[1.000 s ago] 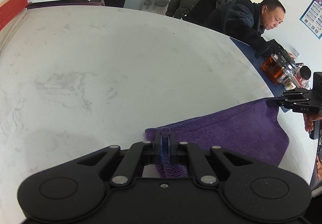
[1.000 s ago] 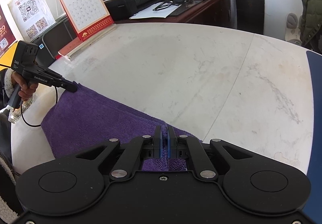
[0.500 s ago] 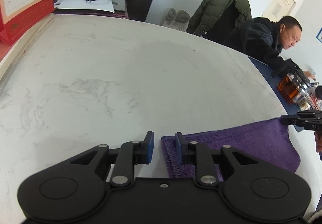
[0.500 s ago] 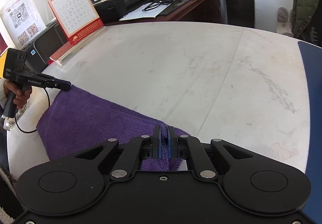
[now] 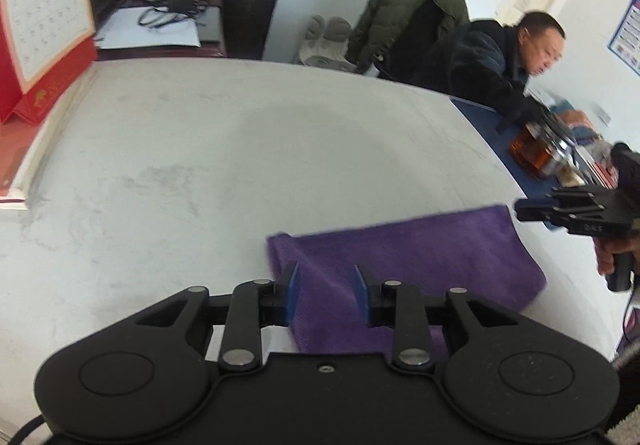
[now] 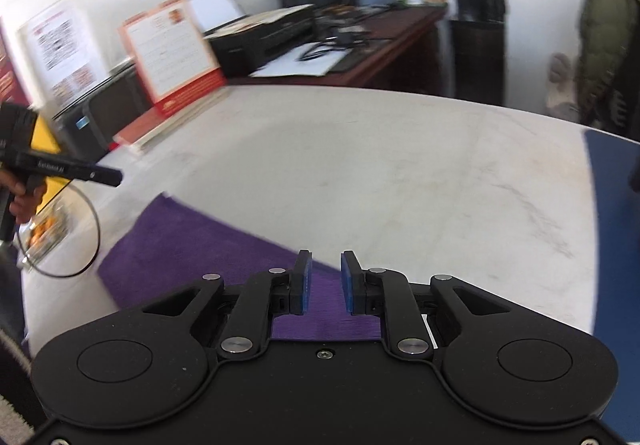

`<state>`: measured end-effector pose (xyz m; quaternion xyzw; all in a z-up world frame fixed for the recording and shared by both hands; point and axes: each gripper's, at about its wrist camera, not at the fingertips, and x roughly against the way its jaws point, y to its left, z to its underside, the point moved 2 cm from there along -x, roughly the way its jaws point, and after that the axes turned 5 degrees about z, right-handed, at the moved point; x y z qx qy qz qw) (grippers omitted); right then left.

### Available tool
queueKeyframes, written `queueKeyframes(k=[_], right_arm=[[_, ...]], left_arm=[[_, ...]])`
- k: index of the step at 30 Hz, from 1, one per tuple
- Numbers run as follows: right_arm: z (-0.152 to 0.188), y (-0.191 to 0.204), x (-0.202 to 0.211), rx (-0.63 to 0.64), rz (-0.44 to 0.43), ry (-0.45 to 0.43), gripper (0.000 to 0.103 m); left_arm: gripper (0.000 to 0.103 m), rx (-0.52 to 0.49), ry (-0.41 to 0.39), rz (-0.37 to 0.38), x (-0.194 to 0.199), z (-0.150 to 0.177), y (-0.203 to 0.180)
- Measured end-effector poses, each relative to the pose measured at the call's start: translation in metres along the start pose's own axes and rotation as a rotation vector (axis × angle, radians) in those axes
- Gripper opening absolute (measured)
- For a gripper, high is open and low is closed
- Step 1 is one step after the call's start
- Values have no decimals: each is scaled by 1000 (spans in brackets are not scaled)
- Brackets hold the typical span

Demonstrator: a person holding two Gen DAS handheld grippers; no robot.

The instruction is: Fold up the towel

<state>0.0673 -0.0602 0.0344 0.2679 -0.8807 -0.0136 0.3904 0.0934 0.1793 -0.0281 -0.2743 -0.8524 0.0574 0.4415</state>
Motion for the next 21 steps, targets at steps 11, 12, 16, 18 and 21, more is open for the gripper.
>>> queueKeyframes(k=[11,12,16,18,21], right_arm=[[22,57,-36,135,-91,133,15],[25,56,-36,141,-74,140,15],[34,37,-27,105,-17,127,15],[38,27,-21,87,24,121,15],[37,20,-16,59,94,128,15]], left_arm=[[25,-23,66,67,-61,37,-12],[25,-1,59,66,-58,38,-6],[21,9,56,42,-53,43,-2],[21,14,54,29,-51,45,0],[21,22,51,11,-47,49,3]])
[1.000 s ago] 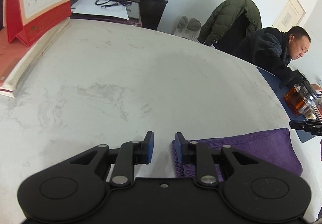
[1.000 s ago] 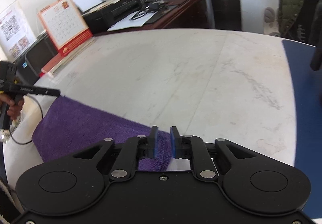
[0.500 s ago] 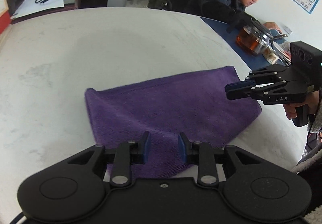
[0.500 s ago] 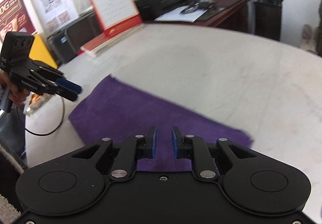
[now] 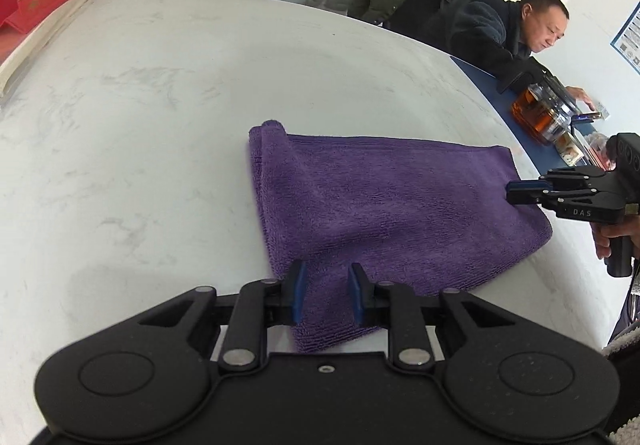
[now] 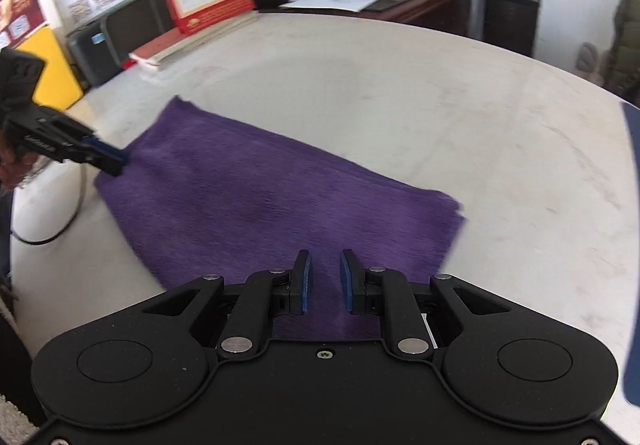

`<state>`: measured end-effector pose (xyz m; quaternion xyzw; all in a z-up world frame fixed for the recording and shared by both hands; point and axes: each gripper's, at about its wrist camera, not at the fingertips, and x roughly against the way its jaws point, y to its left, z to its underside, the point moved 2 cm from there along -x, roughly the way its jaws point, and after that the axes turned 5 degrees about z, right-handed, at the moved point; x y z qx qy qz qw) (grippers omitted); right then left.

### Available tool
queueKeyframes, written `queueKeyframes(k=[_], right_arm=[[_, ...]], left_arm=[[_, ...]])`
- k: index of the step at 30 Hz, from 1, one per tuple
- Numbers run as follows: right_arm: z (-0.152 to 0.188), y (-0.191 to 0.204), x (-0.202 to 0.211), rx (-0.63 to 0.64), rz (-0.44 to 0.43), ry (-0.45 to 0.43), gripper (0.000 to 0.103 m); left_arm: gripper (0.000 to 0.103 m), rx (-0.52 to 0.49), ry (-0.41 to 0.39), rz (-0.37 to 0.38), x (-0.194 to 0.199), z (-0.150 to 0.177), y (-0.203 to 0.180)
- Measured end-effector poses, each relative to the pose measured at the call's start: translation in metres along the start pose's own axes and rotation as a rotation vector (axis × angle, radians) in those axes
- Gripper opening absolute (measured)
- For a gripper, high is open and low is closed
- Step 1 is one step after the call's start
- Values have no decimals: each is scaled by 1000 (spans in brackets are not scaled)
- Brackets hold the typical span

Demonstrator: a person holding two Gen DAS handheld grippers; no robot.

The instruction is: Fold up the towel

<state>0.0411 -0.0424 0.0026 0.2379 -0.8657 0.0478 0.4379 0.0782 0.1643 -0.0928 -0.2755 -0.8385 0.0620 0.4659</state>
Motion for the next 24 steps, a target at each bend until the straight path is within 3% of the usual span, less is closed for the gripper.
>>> queueKeyframes(k=[3,6,9,16,19,24], right_arm=[[-12,12,3,46,-4,-29,15],[-38,56,-6,171,-171,-79,15],[-54,104,-29,328,-310,-76,15],[-63,165,-81,582,-502,-25,15],[-73,156,-91,592,-514,-46,15],[-107,110,-111,444,-375,-64,13]], left_arm=[[21,8,-3,-18,3,4,3],[21,16,-6,-36,7,7,6],[22,23,-8,-53,9,10,9],[22,42,-11,-34,22,8,9],[22,36,-1,-36,23,8,8],[22,23,16,-43,24,8,7]])
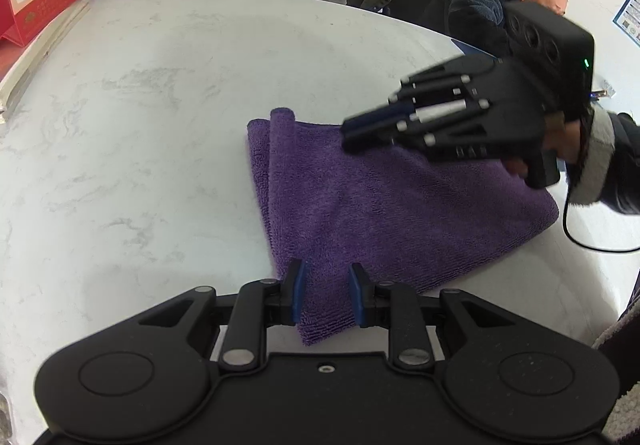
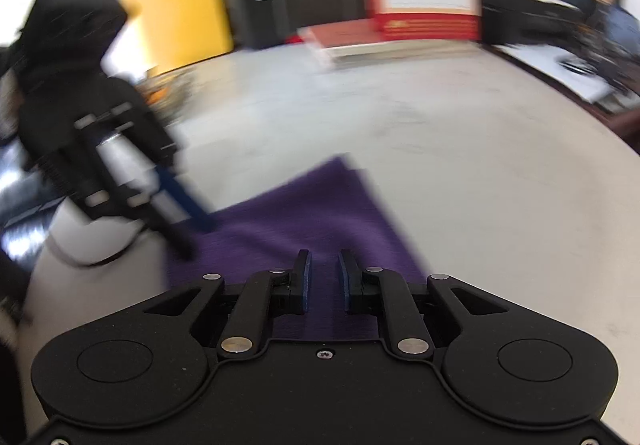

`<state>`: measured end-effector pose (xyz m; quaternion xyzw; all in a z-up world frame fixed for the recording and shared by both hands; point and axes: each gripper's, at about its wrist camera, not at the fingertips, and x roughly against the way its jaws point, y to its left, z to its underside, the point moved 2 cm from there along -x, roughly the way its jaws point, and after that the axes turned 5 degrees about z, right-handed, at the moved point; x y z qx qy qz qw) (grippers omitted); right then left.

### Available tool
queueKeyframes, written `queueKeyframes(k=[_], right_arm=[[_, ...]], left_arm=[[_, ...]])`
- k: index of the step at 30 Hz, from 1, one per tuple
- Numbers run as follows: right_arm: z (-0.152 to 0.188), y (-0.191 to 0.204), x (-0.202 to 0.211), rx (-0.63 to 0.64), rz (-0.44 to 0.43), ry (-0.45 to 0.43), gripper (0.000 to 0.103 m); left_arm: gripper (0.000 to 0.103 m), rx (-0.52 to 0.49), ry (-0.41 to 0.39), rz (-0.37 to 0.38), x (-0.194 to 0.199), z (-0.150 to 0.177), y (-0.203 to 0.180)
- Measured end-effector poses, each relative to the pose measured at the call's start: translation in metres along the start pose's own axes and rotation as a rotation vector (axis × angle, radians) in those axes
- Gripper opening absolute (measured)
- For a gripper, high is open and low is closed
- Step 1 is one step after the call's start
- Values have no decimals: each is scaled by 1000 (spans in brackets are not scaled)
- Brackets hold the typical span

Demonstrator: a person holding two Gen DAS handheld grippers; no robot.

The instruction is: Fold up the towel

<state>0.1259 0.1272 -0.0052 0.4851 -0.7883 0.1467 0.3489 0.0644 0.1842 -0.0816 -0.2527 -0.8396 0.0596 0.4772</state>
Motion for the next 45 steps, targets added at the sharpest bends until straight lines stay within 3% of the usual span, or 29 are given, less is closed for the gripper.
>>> queueKeyframes(k=[2,8,10,17,22,29,35,45], right_arm=[[-5,-2,1,3,-3,-6,13],[-18,41,-12,126,-166,-6,14],[-19,47,-27,167,-144,11,14],[-32,-2,-36,-55,36,-10,16],[-11,-10,9,-105,57,-31,16],[29,17,41,-93,43,38,18],[57,-1,58,-202,149,28,18],[135,-75,145,-539,492,13,18]], left_arm=[[22,-11,9,-6,-1,-1,-2],[30,-52,31,-15,-5,-2,-10],[32,-60,33,-21,-6,-2,-12],[32,-94,35,-74,-4,-11,-15],[34,-127,-20,-89,-7,-37,-13],[34,-160,-5,-86,-34,-65,0],[34,-130,-2,-93,-44,-67,13],[34,-138,-12,-119,-43,-66,8]])
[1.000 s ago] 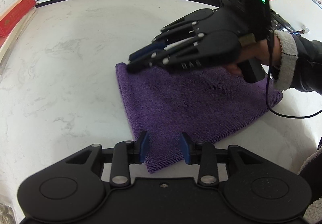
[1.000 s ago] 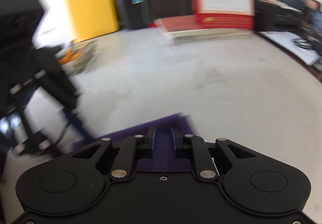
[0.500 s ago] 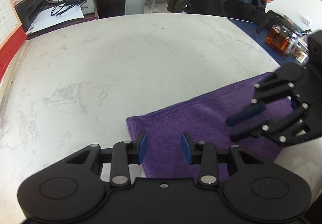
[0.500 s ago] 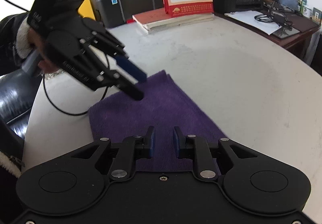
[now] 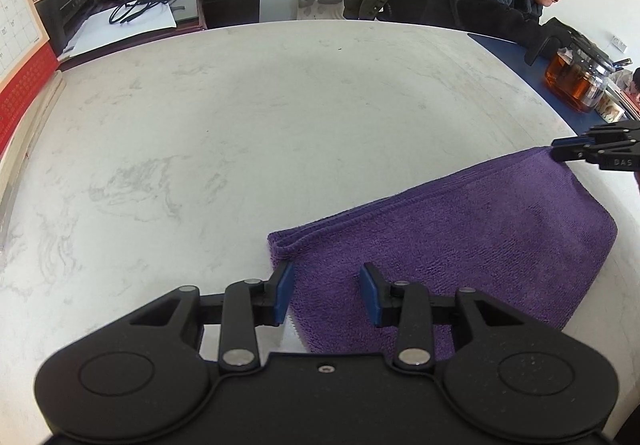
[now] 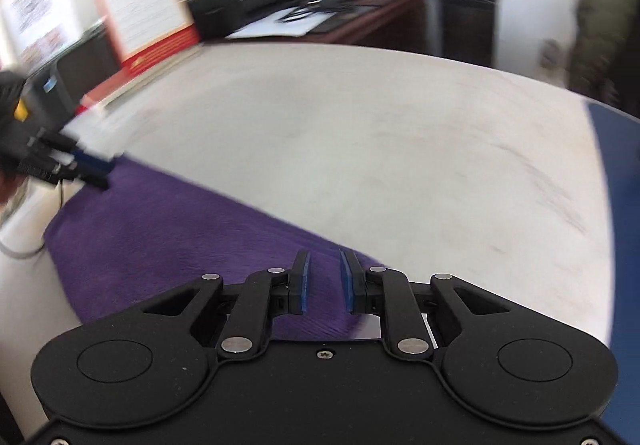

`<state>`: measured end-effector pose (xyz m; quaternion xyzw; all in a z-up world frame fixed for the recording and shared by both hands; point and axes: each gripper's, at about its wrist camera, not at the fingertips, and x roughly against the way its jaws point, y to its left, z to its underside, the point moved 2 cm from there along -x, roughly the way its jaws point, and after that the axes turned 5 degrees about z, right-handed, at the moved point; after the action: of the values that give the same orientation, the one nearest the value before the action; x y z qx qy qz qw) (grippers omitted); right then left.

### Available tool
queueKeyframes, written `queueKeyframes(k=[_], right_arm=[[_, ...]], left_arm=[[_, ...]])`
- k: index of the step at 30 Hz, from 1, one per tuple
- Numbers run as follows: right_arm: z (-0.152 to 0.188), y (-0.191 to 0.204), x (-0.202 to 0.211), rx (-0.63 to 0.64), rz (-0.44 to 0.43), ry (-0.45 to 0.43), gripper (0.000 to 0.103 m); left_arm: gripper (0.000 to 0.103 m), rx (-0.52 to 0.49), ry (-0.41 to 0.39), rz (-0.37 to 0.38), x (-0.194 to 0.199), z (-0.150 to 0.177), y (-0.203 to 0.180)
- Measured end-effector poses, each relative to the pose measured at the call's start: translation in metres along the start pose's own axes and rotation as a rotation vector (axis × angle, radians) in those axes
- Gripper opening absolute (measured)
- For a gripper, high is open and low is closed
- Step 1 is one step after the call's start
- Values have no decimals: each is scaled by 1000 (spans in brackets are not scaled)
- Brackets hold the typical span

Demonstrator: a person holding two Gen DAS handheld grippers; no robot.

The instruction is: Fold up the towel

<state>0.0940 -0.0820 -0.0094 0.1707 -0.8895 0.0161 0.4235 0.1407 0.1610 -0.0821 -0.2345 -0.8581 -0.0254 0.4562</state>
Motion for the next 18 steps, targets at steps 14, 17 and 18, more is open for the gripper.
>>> queueKeyframes(k=[14,17,18], right_arm=[[21,174,18,373,-263,-33,20],[32,172,24,350,-239,-20,20],[36,163,29,324,-221,-20,20]], left_arm=[[34,-1,13,118,21,60,-74],[34,78,-33,141,25,72,-63],[33,98,-46,145,26,75,-59]])
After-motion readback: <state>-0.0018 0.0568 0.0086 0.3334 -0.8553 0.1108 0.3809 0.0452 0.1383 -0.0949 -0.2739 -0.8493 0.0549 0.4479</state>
